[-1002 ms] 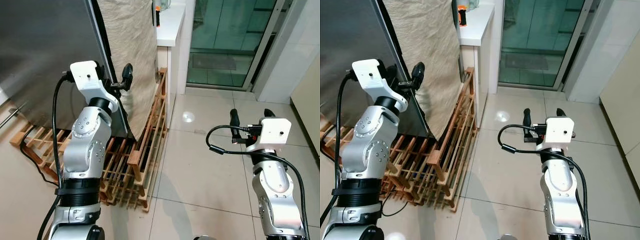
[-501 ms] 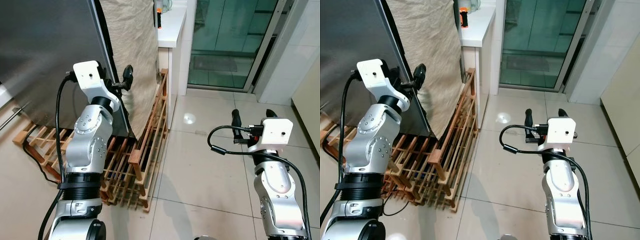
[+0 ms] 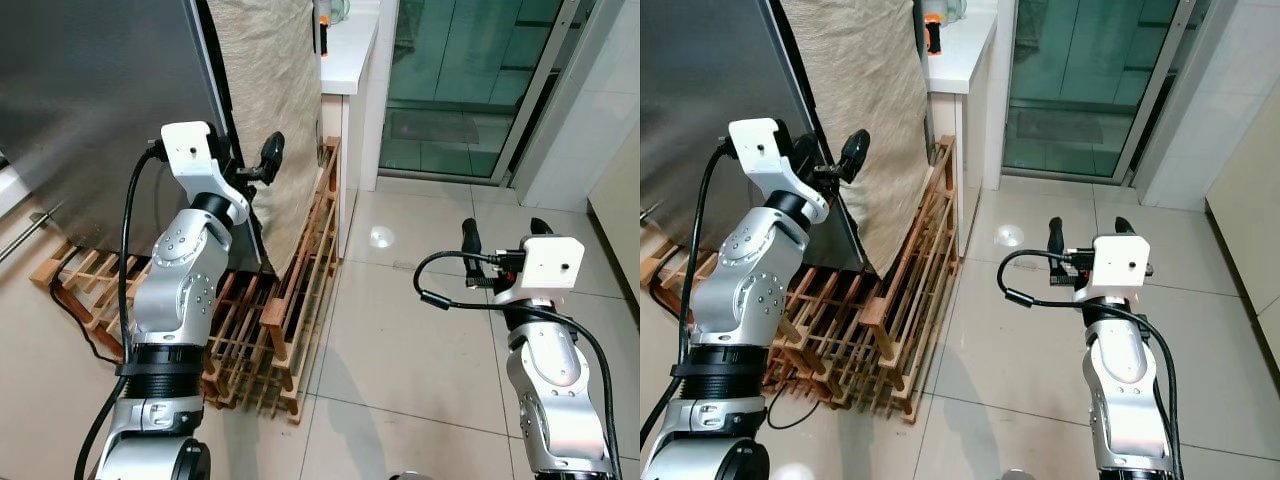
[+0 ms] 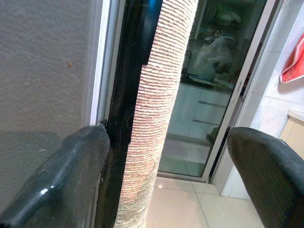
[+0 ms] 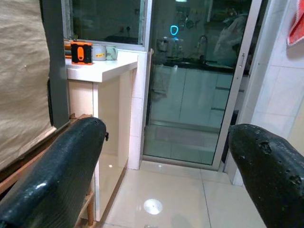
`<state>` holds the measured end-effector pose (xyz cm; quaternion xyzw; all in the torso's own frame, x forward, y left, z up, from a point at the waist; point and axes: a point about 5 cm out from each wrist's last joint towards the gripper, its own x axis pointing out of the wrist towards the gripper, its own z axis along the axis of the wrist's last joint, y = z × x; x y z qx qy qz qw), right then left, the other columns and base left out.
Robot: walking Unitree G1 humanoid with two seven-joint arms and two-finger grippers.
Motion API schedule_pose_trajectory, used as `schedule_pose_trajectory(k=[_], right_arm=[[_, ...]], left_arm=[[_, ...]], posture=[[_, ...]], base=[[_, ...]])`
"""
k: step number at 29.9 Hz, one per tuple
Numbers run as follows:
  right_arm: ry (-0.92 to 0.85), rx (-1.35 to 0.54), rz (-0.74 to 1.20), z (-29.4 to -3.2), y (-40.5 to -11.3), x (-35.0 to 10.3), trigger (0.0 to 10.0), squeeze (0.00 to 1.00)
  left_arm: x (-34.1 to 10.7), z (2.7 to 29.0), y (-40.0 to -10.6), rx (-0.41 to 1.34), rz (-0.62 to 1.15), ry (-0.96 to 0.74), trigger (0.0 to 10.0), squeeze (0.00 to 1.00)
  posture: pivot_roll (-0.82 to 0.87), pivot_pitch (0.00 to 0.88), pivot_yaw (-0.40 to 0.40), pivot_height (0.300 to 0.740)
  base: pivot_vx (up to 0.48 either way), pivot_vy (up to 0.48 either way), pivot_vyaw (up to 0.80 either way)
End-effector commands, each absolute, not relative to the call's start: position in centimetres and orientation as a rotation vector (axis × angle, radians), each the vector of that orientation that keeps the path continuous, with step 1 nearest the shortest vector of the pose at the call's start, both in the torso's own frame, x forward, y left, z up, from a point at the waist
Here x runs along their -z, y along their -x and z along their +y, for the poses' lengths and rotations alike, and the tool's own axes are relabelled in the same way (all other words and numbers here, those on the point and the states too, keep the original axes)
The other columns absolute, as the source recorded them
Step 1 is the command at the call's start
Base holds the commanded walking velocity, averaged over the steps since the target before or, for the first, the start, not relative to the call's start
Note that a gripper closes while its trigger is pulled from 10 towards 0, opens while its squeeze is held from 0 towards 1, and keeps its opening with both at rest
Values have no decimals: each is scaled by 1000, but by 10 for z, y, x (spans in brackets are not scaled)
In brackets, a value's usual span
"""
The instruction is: Restocking fridge
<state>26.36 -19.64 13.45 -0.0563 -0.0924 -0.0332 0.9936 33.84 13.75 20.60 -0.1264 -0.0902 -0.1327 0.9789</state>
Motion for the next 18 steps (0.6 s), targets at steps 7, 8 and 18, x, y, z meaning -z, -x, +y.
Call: schedule_pose_trajectory(k=[7, 8, 18], right_arm=[[110, 56, -199, -194, -265, -139, 10000, 0], [110, 56, -199, -194, -265, -139, 10000, 0], [109, 62, -209, -193, -267, -141, 10000, 0]], left_arm=[[-194, 126, -347, 217, -114, 150, 10000, 0], [-194, 126, -347, 217, -114, 150, 10000, 0], [-191, 127, -369, 60, -62, 163, 10000, 0]], posture=[[-154, 0, 66, 740], [-154, 0, 66, 740], [-177, 0, 82, 740]], base=[[0, 0, 0], [0, 0, 0], [0, 0, 0]])
